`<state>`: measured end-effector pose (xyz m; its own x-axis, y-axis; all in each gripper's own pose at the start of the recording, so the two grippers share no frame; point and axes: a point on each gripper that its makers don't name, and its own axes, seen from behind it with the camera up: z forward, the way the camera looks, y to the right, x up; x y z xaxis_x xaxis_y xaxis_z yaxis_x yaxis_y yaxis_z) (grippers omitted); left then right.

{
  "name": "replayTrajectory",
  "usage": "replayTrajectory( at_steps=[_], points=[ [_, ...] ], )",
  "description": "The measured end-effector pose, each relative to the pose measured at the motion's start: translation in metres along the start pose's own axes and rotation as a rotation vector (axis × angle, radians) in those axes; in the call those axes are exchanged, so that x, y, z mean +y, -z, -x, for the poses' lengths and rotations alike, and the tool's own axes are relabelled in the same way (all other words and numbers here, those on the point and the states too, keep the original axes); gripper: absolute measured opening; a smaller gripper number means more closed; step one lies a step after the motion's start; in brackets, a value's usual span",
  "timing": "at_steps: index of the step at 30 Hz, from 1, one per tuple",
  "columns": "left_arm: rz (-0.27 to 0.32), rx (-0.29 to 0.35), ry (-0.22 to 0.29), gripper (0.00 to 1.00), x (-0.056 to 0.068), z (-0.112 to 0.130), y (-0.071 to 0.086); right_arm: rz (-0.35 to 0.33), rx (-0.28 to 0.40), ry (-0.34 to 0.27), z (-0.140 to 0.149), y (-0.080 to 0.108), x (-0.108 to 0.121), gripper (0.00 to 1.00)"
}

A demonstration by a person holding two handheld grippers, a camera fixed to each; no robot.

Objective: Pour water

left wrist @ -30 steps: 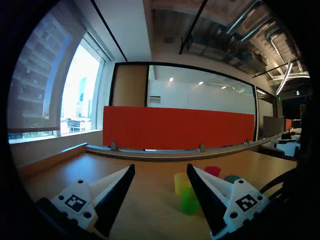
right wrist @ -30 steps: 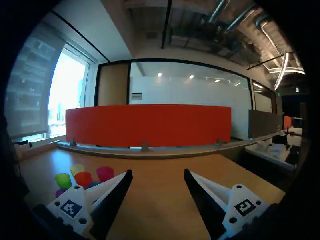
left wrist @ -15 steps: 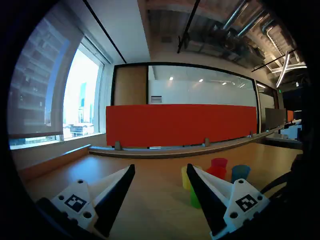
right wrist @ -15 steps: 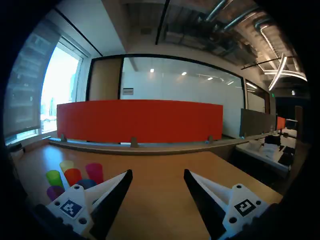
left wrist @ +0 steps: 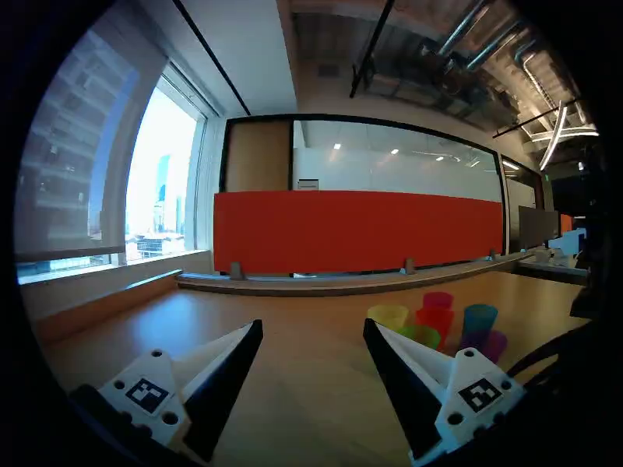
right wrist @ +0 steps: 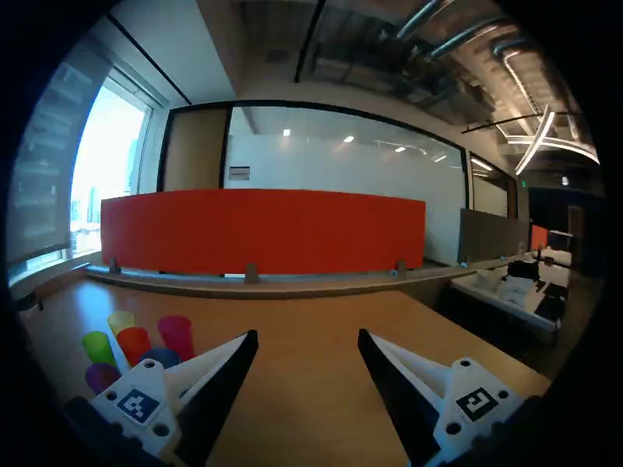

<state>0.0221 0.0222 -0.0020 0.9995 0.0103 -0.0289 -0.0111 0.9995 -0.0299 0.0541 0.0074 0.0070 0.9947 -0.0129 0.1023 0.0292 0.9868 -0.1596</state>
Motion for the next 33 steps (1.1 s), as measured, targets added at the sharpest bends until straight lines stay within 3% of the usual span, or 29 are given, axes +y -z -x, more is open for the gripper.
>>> replayTrajectory(
  at_steps=[9,33],
  points=[
    [-0.002,0.002,0.025,0.96,-0.007,0.006,0.003,-0.01,-0.002,0.0,-0.002,0.001,-0.01,1.0],
    [-0.026,-0.02,-0.004,0.96,-0.016,0.014,0.001,-0.002,0.008,0.007,-0.008,0.009,-0.004,1.0]
  ],
)
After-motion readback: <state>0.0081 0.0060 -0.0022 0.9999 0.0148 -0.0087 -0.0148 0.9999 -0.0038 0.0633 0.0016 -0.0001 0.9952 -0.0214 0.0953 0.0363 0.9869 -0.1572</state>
